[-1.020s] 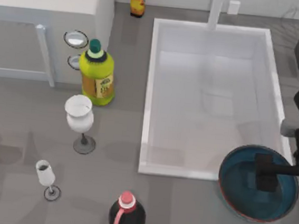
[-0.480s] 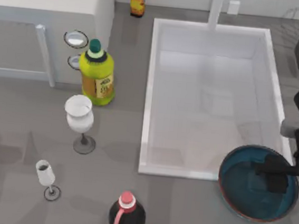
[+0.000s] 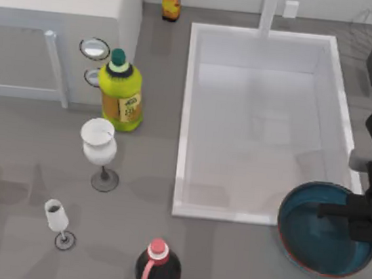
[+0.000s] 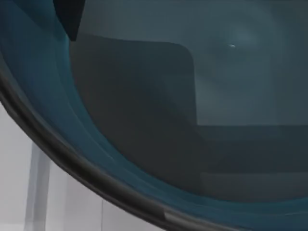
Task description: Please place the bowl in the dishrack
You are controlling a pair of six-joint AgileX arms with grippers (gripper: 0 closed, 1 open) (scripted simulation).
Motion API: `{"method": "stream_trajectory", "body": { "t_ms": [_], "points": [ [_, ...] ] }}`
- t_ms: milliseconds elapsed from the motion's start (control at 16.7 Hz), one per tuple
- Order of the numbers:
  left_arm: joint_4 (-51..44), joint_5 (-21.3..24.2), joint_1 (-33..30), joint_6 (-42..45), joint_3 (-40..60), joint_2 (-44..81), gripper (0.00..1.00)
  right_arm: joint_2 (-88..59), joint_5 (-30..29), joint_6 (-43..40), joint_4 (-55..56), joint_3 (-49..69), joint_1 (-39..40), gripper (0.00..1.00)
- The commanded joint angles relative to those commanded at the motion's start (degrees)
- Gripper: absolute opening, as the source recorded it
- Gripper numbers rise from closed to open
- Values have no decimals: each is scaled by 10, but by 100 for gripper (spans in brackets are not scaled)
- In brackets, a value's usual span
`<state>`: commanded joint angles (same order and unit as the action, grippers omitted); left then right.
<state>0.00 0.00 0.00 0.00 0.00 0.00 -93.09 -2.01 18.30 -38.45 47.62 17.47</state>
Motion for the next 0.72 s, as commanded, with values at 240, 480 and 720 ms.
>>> {"method": "stream_trajectory", "body": {
  "t_ms": [240, 480, 720],
  "points": [
    [0, 0, 0, 0, 0, 0, 100, 0, 0, 0, 0, 0, 0, 0],
    [0, 0, 0, 0, 0, 0, 100, 1, 0, 0, -2, 2, 1, 0],
    [0, 0, 0, 0, 0, 0, 100, 3, -1, 1, -67, 66, 2, 0]
  ]
}}
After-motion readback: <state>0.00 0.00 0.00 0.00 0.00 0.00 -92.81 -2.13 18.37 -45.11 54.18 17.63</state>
